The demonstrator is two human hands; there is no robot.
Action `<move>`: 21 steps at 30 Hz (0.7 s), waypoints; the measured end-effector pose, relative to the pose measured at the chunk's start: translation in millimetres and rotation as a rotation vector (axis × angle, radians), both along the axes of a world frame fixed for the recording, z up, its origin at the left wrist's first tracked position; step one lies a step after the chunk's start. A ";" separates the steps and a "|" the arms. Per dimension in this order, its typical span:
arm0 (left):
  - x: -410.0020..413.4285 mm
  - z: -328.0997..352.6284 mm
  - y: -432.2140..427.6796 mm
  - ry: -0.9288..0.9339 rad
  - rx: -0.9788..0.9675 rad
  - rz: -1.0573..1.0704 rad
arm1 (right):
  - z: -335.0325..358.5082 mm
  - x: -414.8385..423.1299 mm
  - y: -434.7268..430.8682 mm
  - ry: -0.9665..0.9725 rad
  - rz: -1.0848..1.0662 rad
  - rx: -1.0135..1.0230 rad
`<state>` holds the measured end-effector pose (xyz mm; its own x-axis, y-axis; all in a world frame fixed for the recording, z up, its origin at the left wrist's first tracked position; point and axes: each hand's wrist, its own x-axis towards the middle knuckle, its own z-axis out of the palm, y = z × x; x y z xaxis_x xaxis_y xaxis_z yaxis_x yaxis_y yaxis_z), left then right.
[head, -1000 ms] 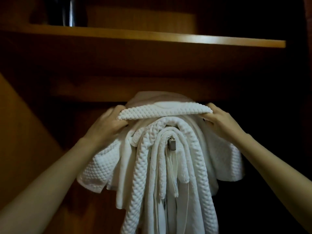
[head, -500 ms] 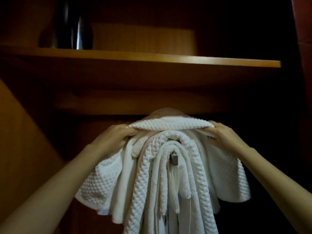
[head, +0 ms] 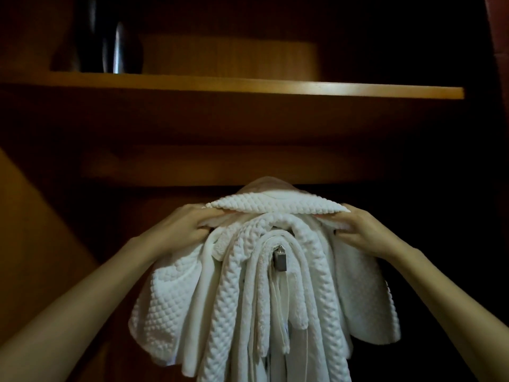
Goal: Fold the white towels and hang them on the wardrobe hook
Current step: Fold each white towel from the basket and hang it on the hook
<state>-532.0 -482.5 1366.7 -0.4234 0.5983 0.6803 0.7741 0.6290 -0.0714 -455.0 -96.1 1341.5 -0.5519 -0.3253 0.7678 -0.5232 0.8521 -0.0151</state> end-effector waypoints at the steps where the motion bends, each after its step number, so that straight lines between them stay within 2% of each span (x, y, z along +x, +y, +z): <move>1: 2.0 -1.4 -0.9 -0.004 0.040 -0.037 | -0.6 2.1 -3.9 -0.044 0.100 -0.126; 4: 10.5 -4.1 2.0 -0.018 0.195 -0.169 | -1.7 6.1 -16.7 -0.085 0.411 -0.442; 7: 19.8 3.0 24.2 0.083 0.168 -0.282 | 20.2 9.4 -34.3 -0.028 0.581 -0.633; 9: 26.2 12.9 42.6 0.125 0.119 -0.327 | 42.3 4.0 -42.8 -0.071 0.479 -0.558; 12: 23.2 20.7 57.5 0.202 0.029 -0.259 | 65.2 -17.0 -46.9 -0.171 0.212 -0.361; 15: 15.1 20.6 59.1 0.262 -0.010 -0.262 | 76.8 -32.5 -44.5 -0.264 0.080 -0.220; 17: 10.8 22.4 59.3 0.257 -0.016 -0.269 | 75.8 -40.6 -37.9 -0.295 0.125 -0.125; 21: 8.5 25.6 61.9 0.184 -0.006 -0.273 | 63.1 -61.8 -29.9 -0.279 0.237 -0.217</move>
